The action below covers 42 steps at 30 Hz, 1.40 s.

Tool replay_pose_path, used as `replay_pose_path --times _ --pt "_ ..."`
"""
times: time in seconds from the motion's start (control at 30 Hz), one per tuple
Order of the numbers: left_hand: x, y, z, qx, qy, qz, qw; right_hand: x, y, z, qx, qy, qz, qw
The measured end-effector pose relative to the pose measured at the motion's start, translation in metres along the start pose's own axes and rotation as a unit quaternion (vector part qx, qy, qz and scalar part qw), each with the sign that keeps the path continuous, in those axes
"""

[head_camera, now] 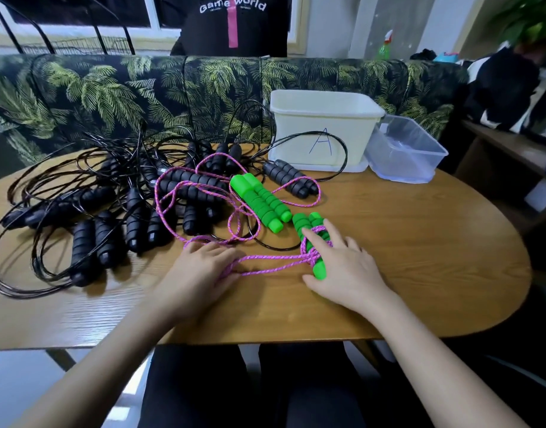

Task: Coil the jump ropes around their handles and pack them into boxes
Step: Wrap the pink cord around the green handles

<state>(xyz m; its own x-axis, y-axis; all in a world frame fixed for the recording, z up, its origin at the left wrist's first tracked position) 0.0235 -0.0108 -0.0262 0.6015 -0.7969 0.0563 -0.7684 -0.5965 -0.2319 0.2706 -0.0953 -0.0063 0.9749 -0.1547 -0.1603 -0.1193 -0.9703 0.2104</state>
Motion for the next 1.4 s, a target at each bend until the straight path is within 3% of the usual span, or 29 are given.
replay_pose_path --times 0.2,0.43,0.57,0.7,0.8,0.9,0.97,1.03,1.13,1.23,1.4 --pt "0.000 -0.003 -0.015 0.177 -0.119 0.070 0.974 0.017 0.000 0.006 0.078 -0.025 0.037 0.996" --pt "-0.031 -0.002 -0.015 0.049 -0.155 0.091 0.982 0.049 0.006 0.003 0.115 -0.026 0.105 0.987" --pt "-0.055 0.009 -0.019 0.080 -0.023 0.000 0.997 0.058 0.007 0.000 0.106 -0.021 0.126 0.986" --pt "-0.049 0.010 -0.023 0.121 -0.054 -0.090 0.987 0.045 0.008 -0.003 0.091 -0.002 0.105 0.990" --pt "0.002 -0.008 -0.032 0.179 -0.004 -0.058 0.982 0.030 0.007 -0.005 0.089 0.007 0.081 0.993" --pt "0.060 -0.039 -0.025 0.045 0.143 0.010 0.989 0.016 0.006 -0.008 0.093 0.013 0.054 0.994" --pt "0.078 -0.057 -0.007 -0.087 0.205 -0.013 0.975 0.011 0.008 -0.012 0.105 0.017 0.038 0.994" --pt "0.078 -0.069 0.010 -0.125 0.170 -0.027 0.977 0.014 0.010 -0.017 0.121 0.009 0.036 0.992" --pt "0.064 -0.071 0.009 -0.051 0.059 -0.007 0.997 0.027 0.012 -0.026 0.144 -0.004 0.055 0.988" --pt "0.043 -0.065 -0.013 0.041 -0.086 0.071 0.993 0.042 0.010 -0.028 0.152 -0.002 0.073 0.986" --pt "-0.009 -0.055 -0.058 0.072 -0.167 0.105 0.978 0.059 0.004 -0.031 0.155 -0.009 0.104 0.982"
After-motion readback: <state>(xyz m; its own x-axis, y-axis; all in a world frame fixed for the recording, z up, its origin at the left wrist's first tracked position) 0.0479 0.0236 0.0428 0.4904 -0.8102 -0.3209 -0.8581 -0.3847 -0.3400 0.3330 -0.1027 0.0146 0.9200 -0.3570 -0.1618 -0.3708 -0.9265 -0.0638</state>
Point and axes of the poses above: each hand's wrist, its own y-axis away from the middle knuckle, its own z-axis out of the palm, x = y × z, the point moved 2 cm from there along -y, towards the middle knuckle, and after that the axes turned 7 degrees about -x, right-handed, at the moved point
